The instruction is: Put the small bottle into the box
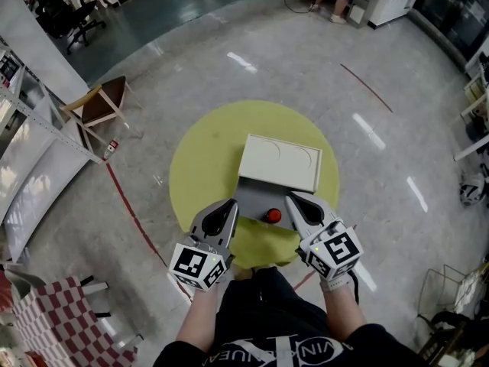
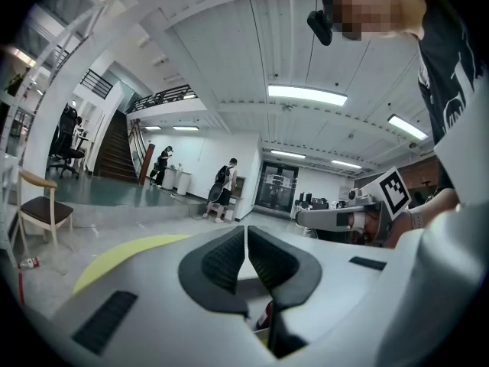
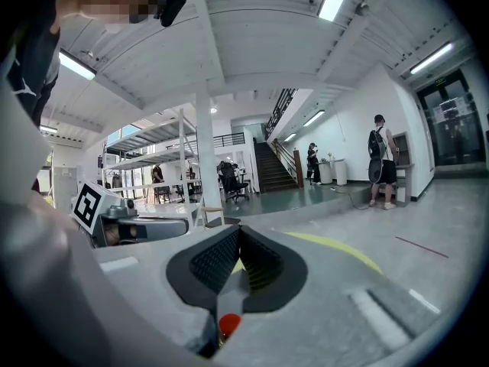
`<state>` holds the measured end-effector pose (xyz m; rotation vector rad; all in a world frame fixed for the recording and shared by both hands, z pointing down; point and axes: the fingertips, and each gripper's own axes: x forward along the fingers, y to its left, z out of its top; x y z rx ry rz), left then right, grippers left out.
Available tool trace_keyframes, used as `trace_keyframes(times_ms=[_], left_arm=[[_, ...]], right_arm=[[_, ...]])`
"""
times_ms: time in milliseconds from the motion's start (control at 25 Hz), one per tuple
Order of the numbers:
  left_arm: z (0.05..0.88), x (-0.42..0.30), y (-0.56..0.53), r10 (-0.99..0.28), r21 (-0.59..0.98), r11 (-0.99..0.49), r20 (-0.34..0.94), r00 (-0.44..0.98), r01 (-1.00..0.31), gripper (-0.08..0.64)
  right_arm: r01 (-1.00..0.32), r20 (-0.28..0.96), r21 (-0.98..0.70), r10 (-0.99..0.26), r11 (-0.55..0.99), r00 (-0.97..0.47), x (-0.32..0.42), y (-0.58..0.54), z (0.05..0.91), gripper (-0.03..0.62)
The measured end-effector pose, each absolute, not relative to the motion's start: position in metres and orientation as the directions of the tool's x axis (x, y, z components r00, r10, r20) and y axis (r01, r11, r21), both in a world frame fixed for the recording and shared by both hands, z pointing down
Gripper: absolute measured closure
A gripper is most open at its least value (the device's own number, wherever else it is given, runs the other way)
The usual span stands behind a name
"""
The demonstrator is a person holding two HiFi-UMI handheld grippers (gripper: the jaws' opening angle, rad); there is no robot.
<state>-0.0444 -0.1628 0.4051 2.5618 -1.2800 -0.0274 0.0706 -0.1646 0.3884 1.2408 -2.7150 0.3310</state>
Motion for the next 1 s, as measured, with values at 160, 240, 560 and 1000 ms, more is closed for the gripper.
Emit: trace_keyframes(times_ms=[160,240,560,1000], left_arm=[[0.393,-0.046,-0.168,-0.792,0.254,-0.568,0.088,0.604,-0.783,0.54],[0.388,-0.046,-0.169,-0.795,0.252,-0.568,0.081,0.602,-0.784,0.54],[0.373,-0.048,-0.172,-0.802,0.233,-0.569,0.058,0.595,-0.789,0.54],[0.35,-0.052,-0.176,-0.815,0.216,-0.562,0.021,0.579,-0.799,0.54]], right_arm=[[-0.754,0.193,-0.142,-0.729,0.641,-0.656,0.071,-0.167,0.377,0.586],[-0.757,0.189,-0.142,-0.733,0.637,-0.653,0.074,-0.168,0.374,0.586],[-0.75,0.154,-0.141,-0.734,0.646,-0.661,0.073,-0.169,0.358,0.586],[-0.737,0.118,-0.115,-0.728,0.666,-0.676,0.074,-0.171,0.336,0.586]])
